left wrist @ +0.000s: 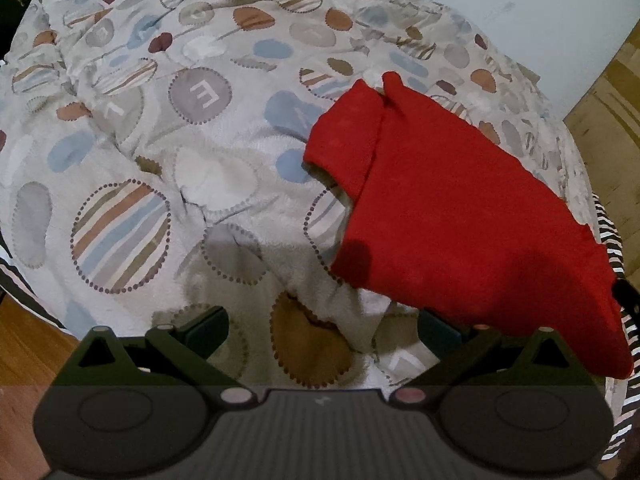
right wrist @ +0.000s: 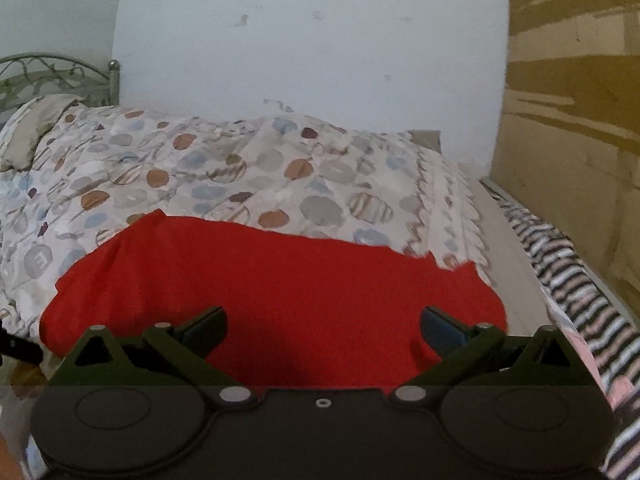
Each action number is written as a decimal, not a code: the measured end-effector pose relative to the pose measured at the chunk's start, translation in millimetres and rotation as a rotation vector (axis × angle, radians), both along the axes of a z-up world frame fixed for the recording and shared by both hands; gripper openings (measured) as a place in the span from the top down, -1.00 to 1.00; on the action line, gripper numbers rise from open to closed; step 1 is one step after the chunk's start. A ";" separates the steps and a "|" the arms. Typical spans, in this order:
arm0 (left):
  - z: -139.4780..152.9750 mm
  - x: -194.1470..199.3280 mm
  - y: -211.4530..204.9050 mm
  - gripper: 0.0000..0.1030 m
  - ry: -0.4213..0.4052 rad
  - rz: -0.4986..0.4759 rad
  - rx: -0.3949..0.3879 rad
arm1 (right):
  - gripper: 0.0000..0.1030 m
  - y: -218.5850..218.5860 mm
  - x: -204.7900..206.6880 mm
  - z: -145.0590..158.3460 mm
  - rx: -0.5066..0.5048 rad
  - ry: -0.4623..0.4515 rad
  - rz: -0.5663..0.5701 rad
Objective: Fold small clothes
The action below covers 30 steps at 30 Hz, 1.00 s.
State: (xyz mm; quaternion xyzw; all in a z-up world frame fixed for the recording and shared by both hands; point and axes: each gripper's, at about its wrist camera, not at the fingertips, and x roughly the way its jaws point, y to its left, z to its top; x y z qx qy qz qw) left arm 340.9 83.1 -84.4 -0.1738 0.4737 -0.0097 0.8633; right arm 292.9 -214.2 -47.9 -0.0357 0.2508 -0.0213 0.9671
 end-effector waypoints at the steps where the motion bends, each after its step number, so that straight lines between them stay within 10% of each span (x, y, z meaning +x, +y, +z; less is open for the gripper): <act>1: -1.1 0.7 0.2 -0.99 0.004 0.000 -0.001 | -0.99 2.1 3.8 0.0 -0.006 -0.004 0.006; 14: -5.5 -5.0 9.2 -0.99 -0.111 0.046 -0.172 | -0.99 15.7 39.6 -38.7 -0.125 0.052 0.020; 30: 6.6 60.4 -0.7 -0.99 -0.391 0.003 -0.033 | -0.99 -6.5 27.8 -79.7 -0.010 -0.019 0.035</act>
